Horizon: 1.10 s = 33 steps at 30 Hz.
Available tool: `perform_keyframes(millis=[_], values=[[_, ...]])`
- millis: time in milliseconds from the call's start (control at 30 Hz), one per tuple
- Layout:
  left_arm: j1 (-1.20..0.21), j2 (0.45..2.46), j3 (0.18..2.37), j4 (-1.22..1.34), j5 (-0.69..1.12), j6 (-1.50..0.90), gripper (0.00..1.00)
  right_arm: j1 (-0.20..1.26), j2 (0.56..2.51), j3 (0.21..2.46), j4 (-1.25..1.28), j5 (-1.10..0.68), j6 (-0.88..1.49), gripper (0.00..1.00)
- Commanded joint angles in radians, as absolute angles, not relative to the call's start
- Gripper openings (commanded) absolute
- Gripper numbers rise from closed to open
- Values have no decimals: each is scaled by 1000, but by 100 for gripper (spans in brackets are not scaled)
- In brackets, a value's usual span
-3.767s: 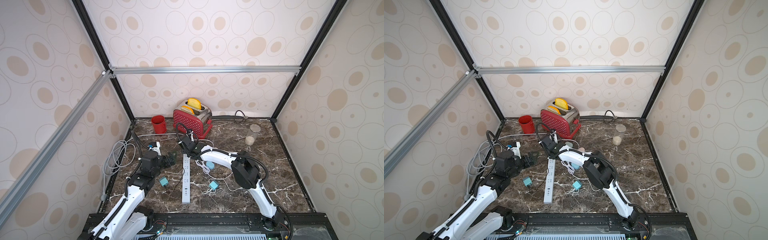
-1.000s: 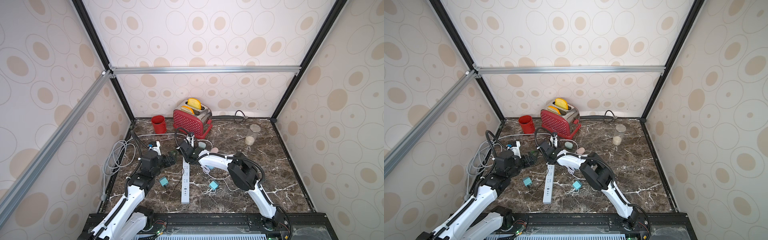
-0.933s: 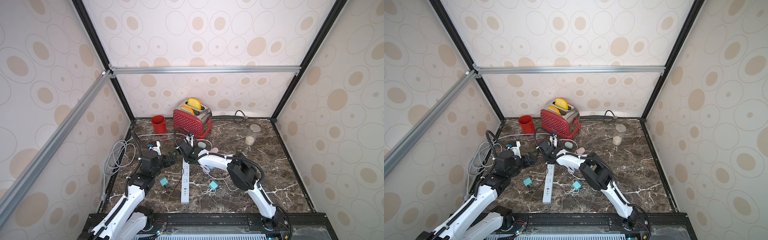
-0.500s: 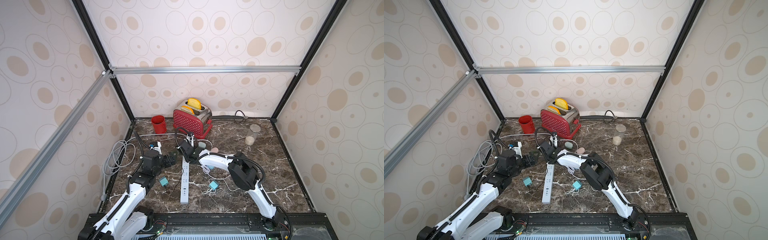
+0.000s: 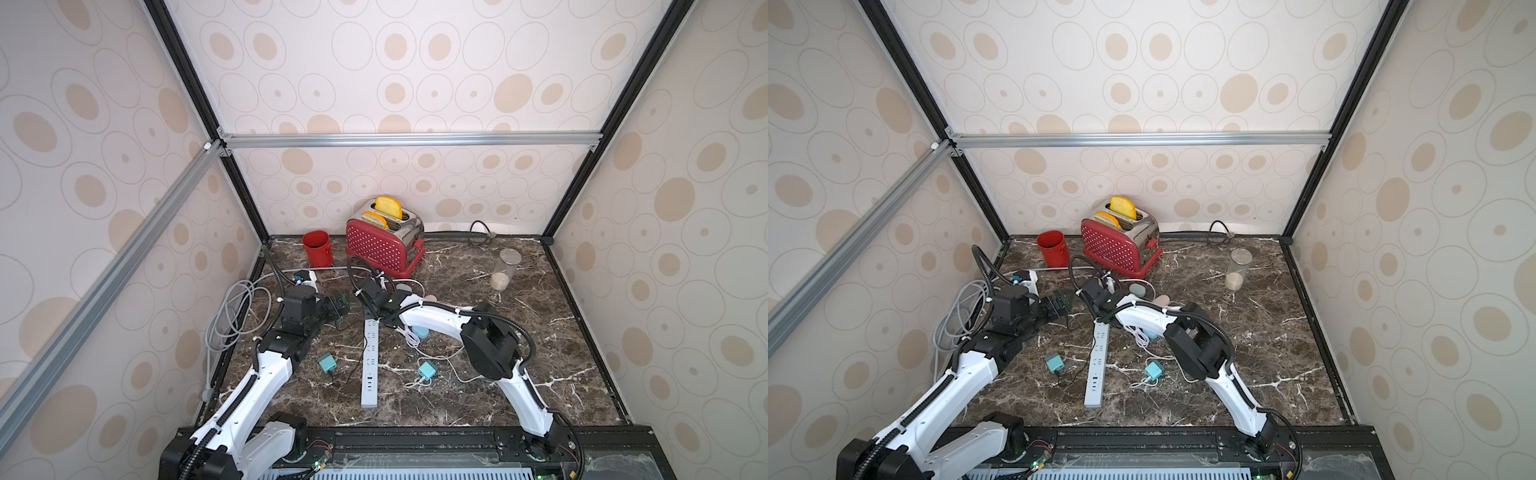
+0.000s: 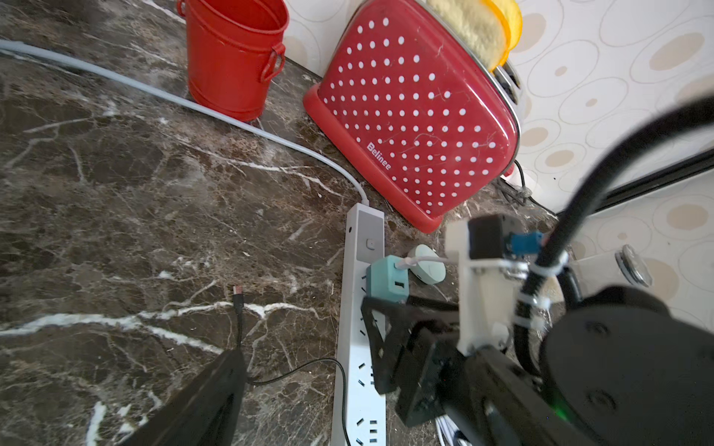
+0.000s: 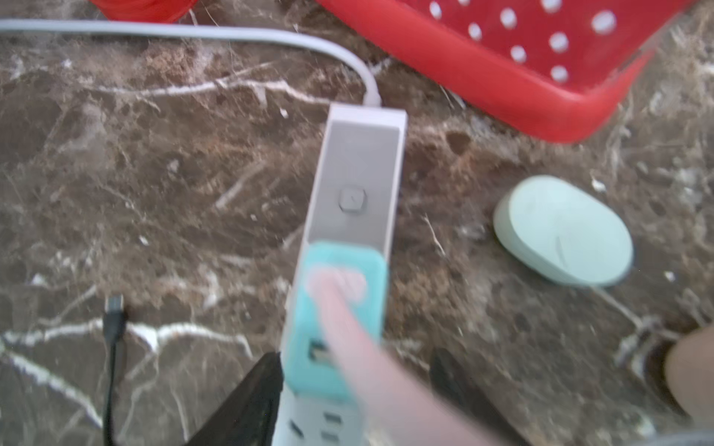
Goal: Charge the bluetooth headset
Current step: Insert the plug into the socket.
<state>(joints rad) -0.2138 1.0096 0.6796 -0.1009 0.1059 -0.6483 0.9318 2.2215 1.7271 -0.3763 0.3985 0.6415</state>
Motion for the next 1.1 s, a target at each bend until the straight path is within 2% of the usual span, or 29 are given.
perform_keyframes(millis=[0,200,300,367,500,600,733,867,1067], values=[[-198,1024,744,-170,75,-607,92,937,2028,1590,-336,363,618,65],[-199,1061,780,-300,84,-570,90,908,1749,1288,-243,141,490,65],[-207,1068,804,-422,73,-549,83,872,1618,1157,-234,30,428,63],[-212,1065,833,-550,9,-547,78,852,1546,1114,-283,-3,384,63],[-222,1028,870,-792,-103,-587,75,812,1461,1092,-456,-21,326,62],[-228,1022,880,-923,-127,-631,72,778,1410,1064,-522,-45,286,62],[-230,1098,888,-1069,-87,-674,71,731,1342,986,-491,-89,260,66],[-242,1152,850,-1073,14,-752,72,690,1331,951,-465,-117,257,69],[-245,1182,774,-926,130,-835,77,634,1328,891,-371,-279,285,67]])
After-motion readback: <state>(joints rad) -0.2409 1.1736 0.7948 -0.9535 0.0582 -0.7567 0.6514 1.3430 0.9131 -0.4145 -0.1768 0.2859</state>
